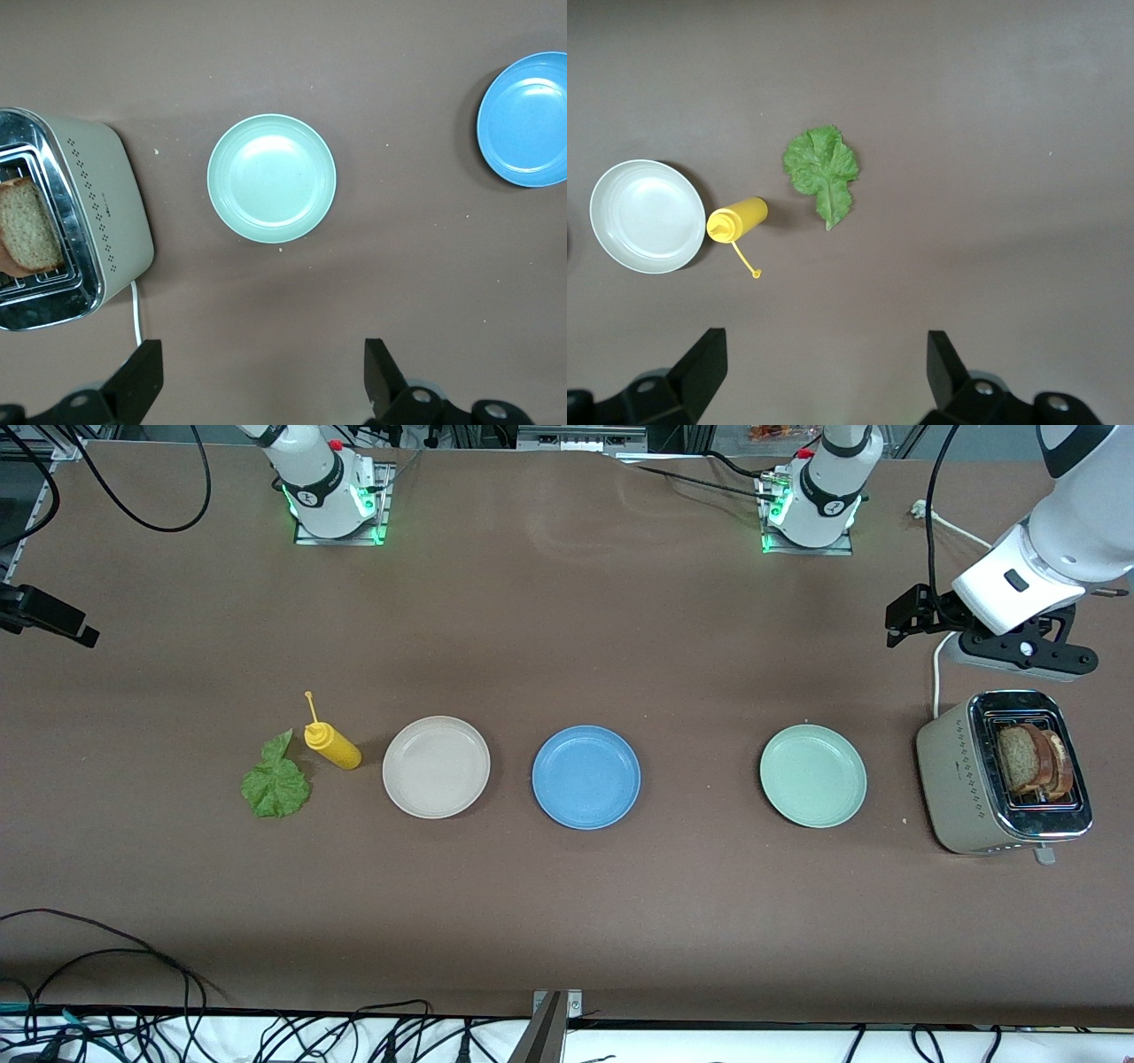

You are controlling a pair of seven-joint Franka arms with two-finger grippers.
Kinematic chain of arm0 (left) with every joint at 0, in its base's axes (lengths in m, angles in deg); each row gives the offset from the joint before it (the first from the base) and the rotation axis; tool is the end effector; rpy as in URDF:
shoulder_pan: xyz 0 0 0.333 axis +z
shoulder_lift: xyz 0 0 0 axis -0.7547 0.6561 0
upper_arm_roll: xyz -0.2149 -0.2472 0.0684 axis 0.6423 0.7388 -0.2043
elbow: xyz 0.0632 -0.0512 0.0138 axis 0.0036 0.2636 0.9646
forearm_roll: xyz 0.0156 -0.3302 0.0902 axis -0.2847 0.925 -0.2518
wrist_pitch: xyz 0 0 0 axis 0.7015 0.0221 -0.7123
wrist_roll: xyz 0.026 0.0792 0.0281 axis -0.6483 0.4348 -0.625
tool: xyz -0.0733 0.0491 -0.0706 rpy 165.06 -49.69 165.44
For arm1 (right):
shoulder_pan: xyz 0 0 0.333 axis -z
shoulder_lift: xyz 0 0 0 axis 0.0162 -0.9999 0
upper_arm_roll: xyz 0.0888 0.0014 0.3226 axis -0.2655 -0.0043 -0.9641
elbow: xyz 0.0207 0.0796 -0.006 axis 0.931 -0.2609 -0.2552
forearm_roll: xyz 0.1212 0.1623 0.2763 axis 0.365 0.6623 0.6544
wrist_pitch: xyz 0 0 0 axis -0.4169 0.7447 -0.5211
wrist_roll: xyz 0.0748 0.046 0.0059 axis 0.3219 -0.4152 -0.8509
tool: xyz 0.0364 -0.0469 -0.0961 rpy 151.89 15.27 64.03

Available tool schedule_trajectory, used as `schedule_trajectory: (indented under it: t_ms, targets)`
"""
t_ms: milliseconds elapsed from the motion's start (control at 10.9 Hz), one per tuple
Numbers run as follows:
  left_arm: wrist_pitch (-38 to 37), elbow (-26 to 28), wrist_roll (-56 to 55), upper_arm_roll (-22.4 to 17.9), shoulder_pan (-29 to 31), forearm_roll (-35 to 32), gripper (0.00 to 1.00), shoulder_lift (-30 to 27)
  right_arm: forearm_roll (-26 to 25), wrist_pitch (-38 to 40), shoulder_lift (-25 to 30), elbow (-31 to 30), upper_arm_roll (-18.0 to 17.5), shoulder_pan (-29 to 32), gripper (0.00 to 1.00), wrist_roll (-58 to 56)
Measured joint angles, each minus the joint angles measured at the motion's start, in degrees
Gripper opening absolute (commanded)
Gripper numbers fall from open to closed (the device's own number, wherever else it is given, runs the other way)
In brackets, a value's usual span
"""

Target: Make sandwich in blue plate with both arms

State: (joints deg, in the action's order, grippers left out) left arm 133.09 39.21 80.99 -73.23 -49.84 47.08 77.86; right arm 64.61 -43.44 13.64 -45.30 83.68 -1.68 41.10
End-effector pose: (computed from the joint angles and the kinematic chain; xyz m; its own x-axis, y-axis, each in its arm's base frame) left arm 0.4943 -0.0675 0.6001 0.9802 -0.1838 -0.0732 -0.1843 -0.9829 -0.0002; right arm 0.5053 -0.0587 0.6307 0.9816 -0.1869 -0.0401 -0.1876 -0.9821 -0.0153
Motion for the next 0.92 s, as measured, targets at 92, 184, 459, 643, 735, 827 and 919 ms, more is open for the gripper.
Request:
schedule_trajectory:
  t_ms: [92,184,459,643,735,827,919]
  targets:
    - [0.0,0.0,0.0,0.0,0.0,0.0,1.00,0.0,0.0,0.0,0.0,0.0,0.0,0.0,1.00,0.0]
    - [0.0,0.0,0.0,0.0,0.0,0.0,1.00,0.0,0.0,0.0,0.0,0.0,0.0,0.0,1.00,0.0]
    - [0.0,0.0,0.1,0.0,0.0,0.0,1.00,0.0,0.0,0.0,0.0,0.4,0.2,0.1,1.00,0.0]
    - [0.0,0.0,0.2,0.0,0.0,0.0,1.00,0.1,0.0,0.0,0.0,0.8,0.5,0.1,1.00,0.0]
    - [0.0,0.0,0.2,0.0,0.0,0.0,1.00,0.1,0.0,0.1,0.0,0.8,0.6,0.1,1.00,0.0]
    - [0.0,0.0,0.2,0.0,0.0,0.0,1.00,0.1,0.0,0.1,0.0,0.8,0.6,0.1,1.00,0.0]
    - [0.0,0.0,0.2,0.0,0.0,0.0,1.00,0.1,0.0,0.2,0.0,0.8,0.6,0.1,1.00,0.0]
